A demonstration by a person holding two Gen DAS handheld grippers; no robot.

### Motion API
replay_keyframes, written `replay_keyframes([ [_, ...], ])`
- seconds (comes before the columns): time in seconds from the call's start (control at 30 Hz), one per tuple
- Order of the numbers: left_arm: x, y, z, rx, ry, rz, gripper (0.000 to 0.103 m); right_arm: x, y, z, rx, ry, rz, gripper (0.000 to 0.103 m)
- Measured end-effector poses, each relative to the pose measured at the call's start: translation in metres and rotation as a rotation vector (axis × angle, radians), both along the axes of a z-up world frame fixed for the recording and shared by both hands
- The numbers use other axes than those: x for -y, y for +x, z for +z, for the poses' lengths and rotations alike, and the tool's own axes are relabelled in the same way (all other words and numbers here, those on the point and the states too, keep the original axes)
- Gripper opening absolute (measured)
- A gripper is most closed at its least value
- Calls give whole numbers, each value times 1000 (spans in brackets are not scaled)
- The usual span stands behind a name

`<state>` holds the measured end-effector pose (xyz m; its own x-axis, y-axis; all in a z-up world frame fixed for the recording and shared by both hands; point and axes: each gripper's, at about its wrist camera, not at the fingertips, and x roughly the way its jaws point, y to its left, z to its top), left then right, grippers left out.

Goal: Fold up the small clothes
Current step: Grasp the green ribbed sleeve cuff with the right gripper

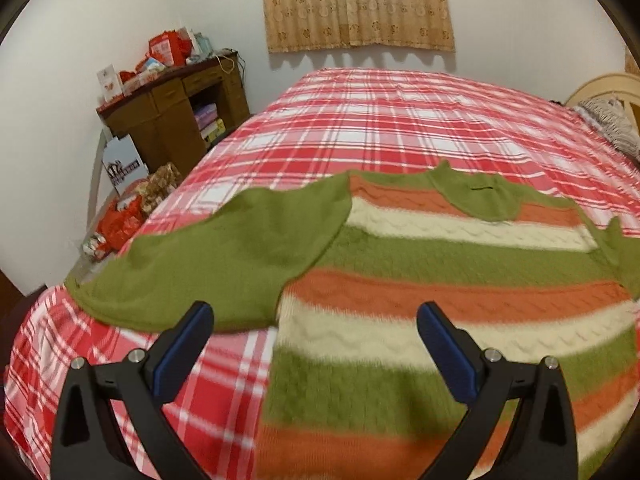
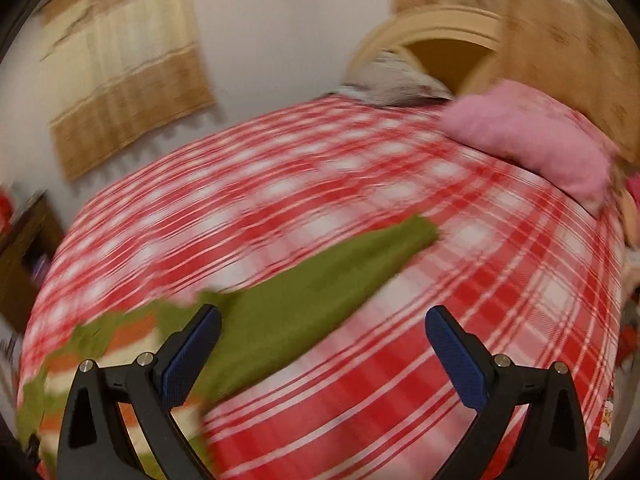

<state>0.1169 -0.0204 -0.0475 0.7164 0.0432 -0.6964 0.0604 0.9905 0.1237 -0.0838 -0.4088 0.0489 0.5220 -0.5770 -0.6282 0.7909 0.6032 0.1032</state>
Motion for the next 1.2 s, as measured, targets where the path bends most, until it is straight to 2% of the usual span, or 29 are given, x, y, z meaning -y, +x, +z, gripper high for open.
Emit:
replay_keyframes([
  [0.1, 12, 12, -5, -3, 23, -6, 103, 51, -11, -16, 10, 66, -81, 101],
  [0.13, 15, 15, -5, -3, 23, -6, 103, 71, -14, -27, 20, 117, -117, 101],
  [0.23, 23, 23, -7, 26, 29, -2, 103, 100, -18, -47, 68, 195, -156, 89],
  [0.27, 23, 25, -6, 35, 30, 3, 103, 107, -13, -54, 55, 206, -155, 87],
  [0.37, 22, 33, -8, 68, 31, 41, 103, 121, 10, -67, -6, 183, -147, 84],
  [0.43, 20, 36, -10, 82, 22, 63, 103, 132, 21, -73, -11, 177, -157, 84],
  [0.53, 22, 38, -18, 79, 20, 72, 103, 156, 27, -83, 5, 200, -232, 76],
  [0.6, 26, 40, -27, 67, 30, 64, 103, 168, 27, -87, 14, 215, -263, 74],
  [0.77, 29, 50, -37, -8, 44, 63, 103, 188, 43, -103, -52, 248, -263, 67],
  [0.83, 30, 51, -39, -24, 42, 60, 103, 188, 49, -107, -88, 212, -264, 65],
  [0.9, 29, 51, -41, -34, 42, 68, 103, 186, 57, -109, -133, 171, -256, 51],
  [0.97, 30, 51, -44, -48, 39, 64, 103, 184, 61, -110, -137, 150, -229, 29],
  [1.1, 32, 53, -46, -59, 44, 56, 103, 185, 64, -109, -114, 171, -183, 12],
  [1.2, 33, 53, -47, -61, 45, 49, 103, 182, 63, -107, -101, 174, -177, 9],
])
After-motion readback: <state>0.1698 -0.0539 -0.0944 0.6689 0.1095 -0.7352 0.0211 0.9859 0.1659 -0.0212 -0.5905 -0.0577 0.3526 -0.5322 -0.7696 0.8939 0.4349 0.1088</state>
